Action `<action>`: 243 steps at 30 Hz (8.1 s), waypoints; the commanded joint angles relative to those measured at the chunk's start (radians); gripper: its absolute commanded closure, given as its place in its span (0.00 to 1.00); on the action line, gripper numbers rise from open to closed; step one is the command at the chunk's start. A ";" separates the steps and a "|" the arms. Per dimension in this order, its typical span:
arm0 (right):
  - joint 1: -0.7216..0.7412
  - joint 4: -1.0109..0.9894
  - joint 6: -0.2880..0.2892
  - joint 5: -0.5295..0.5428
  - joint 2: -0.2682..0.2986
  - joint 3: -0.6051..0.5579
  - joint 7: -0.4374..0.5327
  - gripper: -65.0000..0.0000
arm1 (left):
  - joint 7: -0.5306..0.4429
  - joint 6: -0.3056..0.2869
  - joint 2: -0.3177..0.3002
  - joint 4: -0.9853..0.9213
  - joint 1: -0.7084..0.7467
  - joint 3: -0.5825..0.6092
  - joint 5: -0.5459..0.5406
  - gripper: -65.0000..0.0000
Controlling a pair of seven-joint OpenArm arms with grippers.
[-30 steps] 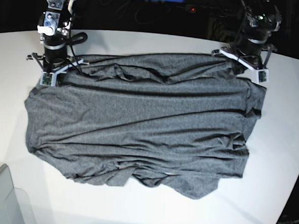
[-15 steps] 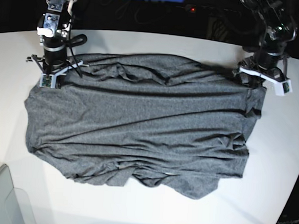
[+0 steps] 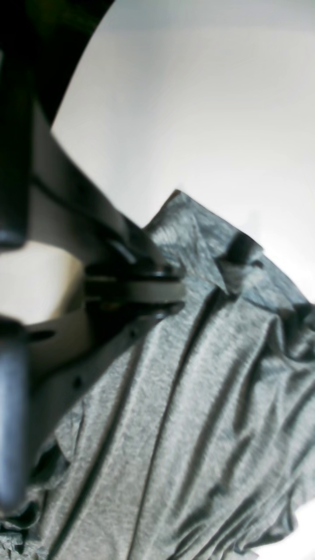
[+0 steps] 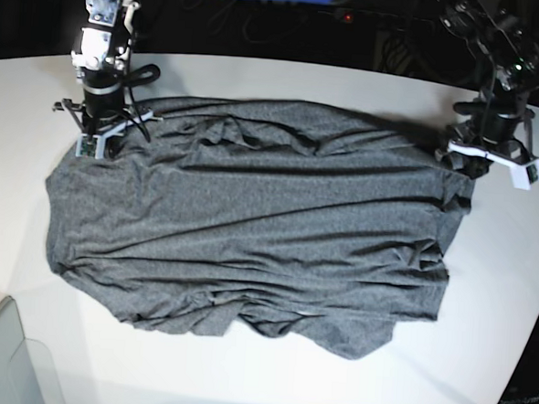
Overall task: Layout the t-shirt on the table in an organized manner, then fold the t-shirt properly
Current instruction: 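Pull the held corner with the left gripper away from the right gripper, then drag the held corner with the left gripper back toward the collar edge, then pull the held corner with the left gripper outward, tensioning the shirt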
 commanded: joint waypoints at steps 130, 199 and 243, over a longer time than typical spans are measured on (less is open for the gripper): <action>0.073 -0.111 -0.002 0.000 0.040 0.078 0.004 1.00 | -0.050 -0.004 -0.004 -0.163 0.200 0.196 0.190 1.00; 0.071 -0.114 -0.002 0.000 0.038 0.073 0.004 1.00 | 0.074 -0.009 -0.109 -0.337 -0.096 -0.149 -0.025 0.82; 0.096 -0.105 -0.002 -0.001 0.042 0.073 0.003 1.00 | 0.079 -0.009 -0.104 -0.100 0.107 -0.218 -0.255 0.65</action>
